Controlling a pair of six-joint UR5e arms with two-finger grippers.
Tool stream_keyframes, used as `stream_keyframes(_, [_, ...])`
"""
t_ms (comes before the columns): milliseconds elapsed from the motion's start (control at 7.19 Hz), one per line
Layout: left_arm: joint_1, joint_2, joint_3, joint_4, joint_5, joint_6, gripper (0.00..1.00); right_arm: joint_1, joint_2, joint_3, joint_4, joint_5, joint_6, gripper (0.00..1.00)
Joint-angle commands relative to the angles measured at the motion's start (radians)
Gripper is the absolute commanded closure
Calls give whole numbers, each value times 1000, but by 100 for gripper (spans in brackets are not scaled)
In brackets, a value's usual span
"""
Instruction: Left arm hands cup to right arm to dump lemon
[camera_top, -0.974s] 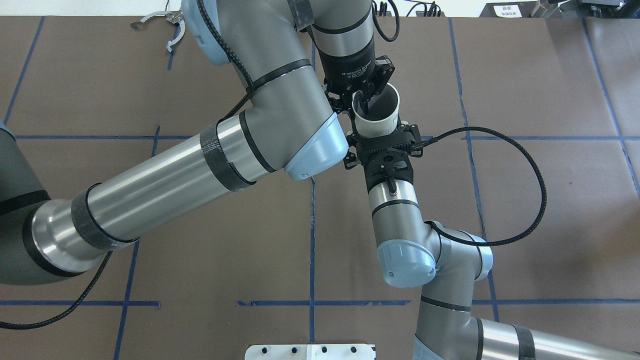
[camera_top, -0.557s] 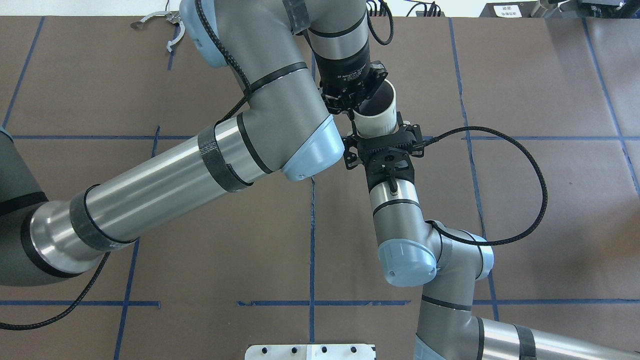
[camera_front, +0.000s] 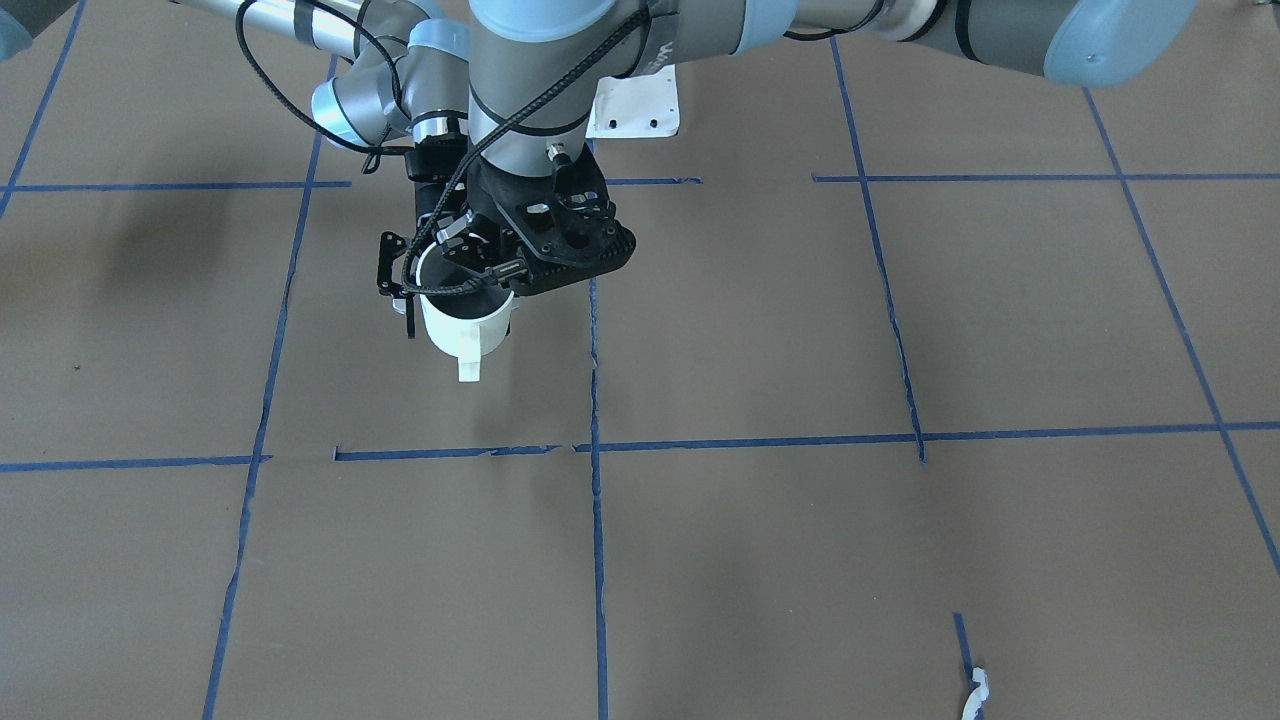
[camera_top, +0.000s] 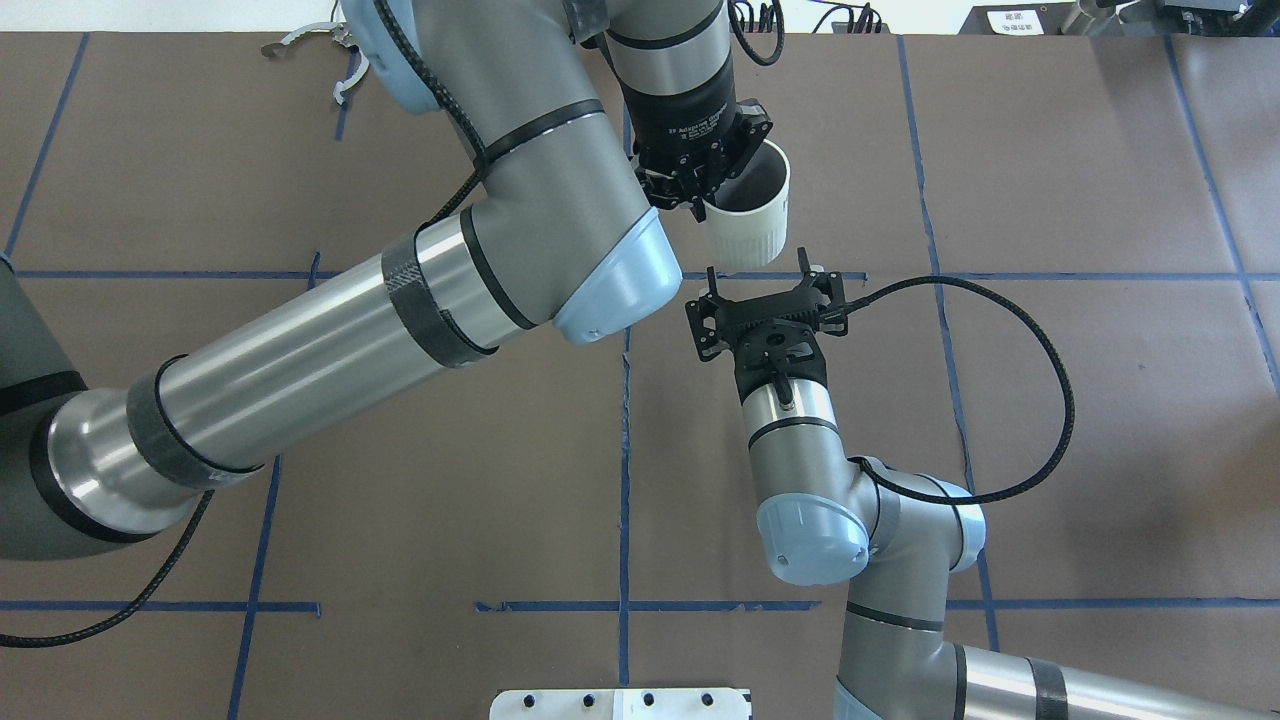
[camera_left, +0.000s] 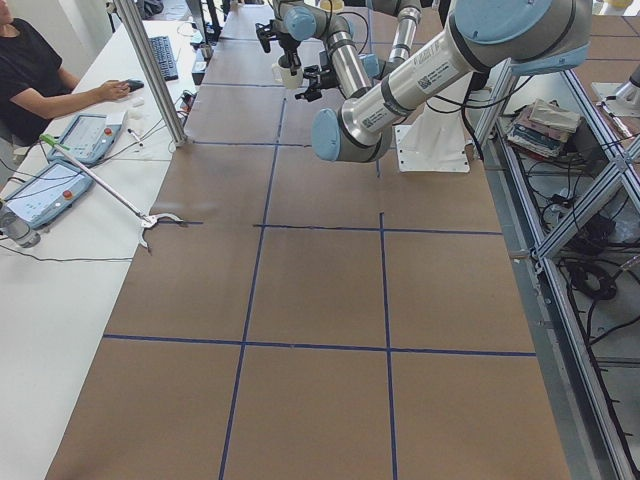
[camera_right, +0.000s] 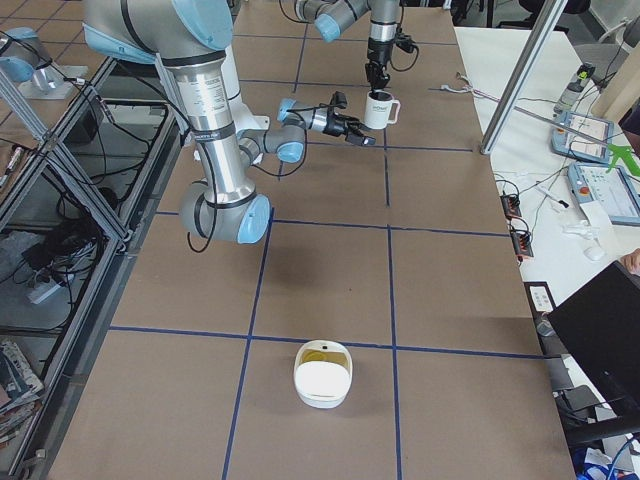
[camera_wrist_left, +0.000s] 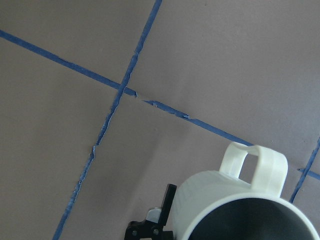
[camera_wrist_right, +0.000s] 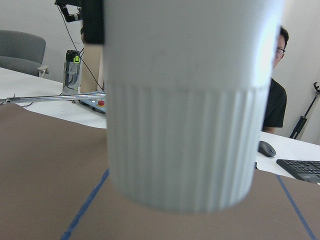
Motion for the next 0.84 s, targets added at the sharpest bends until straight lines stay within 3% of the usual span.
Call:
stream_keyframes(0, [-82,23,-36,-7,-7,9,100,-11,-11,6,2,11,3,0])
stream_keyframes(418, [-180,258,-223,-19,-12,212,100,91,-40,18,1,195,5,0])
stream_keyframes(696, [-249,435,-318,-26,-40,481,100,221,-54,24,1,417,5,0])
